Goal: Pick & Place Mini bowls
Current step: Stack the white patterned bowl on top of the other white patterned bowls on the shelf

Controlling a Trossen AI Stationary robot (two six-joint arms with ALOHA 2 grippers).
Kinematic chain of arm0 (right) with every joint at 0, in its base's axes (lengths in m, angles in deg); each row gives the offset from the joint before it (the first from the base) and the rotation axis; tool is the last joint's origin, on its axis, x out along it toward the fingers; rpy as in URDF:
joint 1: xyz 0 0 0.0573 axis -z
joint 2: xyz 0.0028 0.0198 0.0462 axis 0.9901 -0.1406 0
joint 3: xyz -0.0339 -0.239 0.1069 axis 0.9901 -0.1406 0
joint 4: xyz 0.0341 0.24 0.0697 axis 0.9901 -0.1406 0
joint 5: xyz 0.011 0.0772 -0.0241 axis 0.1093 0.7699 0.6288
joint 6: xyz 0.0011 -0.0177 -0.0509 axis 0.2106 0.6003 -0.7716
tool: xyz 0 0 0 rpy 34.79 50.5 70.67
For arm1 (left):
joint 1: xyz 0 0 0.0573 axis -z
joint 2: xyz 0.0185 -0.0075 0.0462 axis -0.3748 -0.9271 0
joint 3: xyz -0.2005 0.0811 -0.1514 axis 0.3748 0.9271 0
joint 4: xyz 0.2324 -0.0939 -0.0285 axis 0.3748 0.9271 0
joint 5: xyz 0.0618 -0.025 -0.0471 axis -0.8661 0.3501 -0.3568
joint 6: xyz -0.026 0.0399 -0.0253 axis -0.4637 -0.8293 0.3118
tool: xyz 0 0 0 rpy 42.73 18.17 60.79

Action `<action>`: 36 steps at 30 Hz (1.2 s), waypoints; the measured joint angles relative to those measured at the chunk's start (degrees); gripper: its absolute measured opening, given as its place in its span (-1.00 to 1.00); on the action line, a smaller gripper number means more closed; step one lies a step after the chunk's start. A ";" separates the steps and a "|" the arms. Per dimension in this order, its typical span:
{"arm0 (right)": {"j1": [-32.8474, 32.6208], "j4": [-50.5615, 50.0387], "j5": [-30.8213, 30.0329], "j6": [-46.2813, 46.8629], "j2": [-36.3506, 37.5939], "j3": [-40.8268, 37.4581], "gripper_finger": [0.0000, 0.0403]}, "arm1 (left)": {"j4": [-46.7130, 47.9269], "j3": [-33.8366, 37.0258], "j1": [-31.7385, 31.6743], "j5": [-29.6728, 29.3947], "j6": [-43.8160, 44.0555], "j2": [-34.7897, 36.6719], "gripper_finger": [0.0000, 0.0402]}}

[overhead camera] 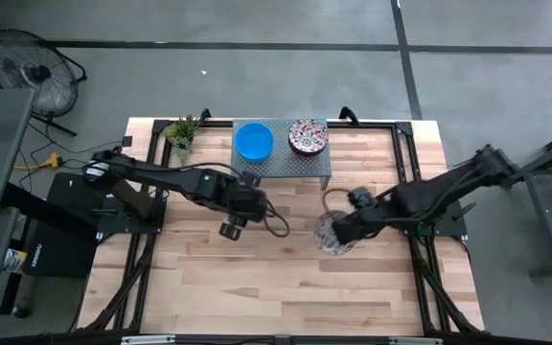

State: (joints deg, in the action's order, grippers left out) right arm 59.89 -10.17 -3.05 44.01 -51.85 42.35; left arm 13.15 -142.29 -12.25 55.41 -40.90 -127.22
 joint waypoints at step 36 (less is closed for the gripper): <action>18.37 -20.94 1.68 -20.31 22.58 0.00 -0.99 | -83.36 71.59 7.39 -4.31 17.59 54.20 -0.14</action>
State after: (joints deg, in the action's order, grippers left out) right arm 78.26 -31.11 -1.37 23.70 -29.26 42.35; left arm -70.20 -70.70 -4.86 51.10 -23.30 -73.02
